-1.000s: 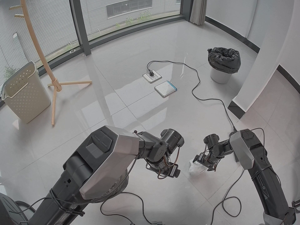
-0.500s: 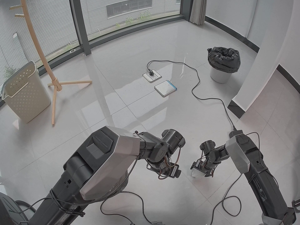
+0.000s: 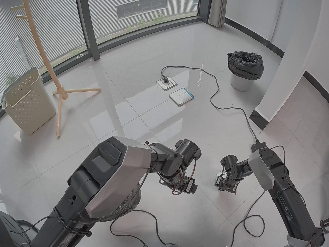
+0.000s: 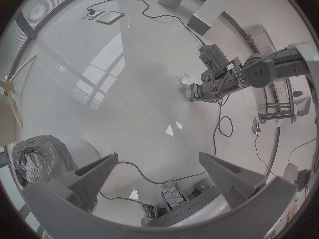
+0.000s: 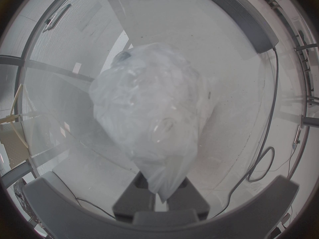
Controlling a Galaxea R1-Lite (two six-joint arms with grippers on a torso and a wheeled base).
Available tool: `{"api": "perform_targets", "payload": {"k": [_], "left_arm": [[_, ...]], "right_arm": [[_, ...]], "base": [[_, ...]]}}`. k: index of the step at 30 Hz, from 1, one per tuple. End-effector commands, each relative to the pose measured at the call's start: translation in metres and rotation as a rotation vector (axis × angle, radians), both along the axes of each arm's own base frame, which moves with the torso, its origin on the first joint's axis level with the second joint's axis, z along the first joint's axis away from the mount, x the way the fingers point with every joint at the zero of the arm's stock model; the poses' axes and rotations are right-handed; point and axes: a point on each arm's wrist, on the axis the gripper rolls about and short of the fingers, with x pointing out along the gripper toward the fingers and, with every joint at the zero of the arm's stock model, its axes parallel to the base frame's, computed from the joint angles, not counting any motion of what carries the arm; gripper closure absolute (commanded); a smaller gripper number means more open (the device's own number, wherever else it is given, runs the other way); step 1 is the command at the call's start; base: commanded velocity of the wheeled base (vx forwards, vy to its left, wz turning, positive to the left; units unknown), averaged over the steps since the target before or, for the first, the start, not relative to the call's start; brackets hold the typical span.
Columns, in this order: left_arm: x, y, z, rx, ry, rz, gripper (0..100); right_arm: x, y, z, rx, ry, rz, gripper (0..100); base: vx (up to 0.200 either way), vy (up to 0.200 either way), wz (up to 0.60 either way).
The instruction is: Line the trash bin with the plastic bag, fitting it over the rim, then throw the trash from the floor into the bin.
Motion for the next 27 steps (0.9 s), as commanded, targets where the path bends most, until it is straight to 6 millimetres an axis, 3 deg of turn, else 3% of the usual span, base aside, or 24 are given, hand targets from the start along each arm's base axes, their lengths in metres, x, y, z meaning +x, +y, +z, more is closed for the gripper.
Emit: {"api": "perform_targets", "payload": {"k": [1,6,9,11,12,20,27], "left_arm": [[0.0,0.0,0.002,-0.004,-0.004,0.001,0],[0.002,0.001,0.004,-0.01,-0.005,0.004,0],[0.002,0.001,0.004,-0.013,-0.01,0.003,0],[0.003,0.001,0.004,-0.014,-0.011,0.004,0],[0.003,0.001,0.005,-0.019,-0.016,0.006,0],[0.005,0.001,0.005,-0.027,-0.027,0.008,0],[0.013,0.01,0.004,-0.024,-0.031,0.015,0]], "right_arm": [[0.004,0.002,0.011,0.005,-0.021,-0.003,100],[0.014,0.005,0.041,0.017,-0.08,-0.004,100],[0.022,0.007,0.07,0.034,-0.135,-0.001,100],[0.023,0.007,0.075,0.036,-0.142,-0.001,100],[0.025,0.008,0.089,0.047,-0.159,0.003,100],[0.025,0.009,0.098,0.052,-0.155,0.007,100],[0.009,0.02,0.13,0.044,-0.02,0.055,100]], "base": [[0.0,0.0,0.0],[0.0,0.0,0.0],[0.0,0.0,0.0],[0.0,0.0,0.0],[0.0,0.0,0.0],[0.0,0.0,0.0],[0.0,0.0,0.0]]}}
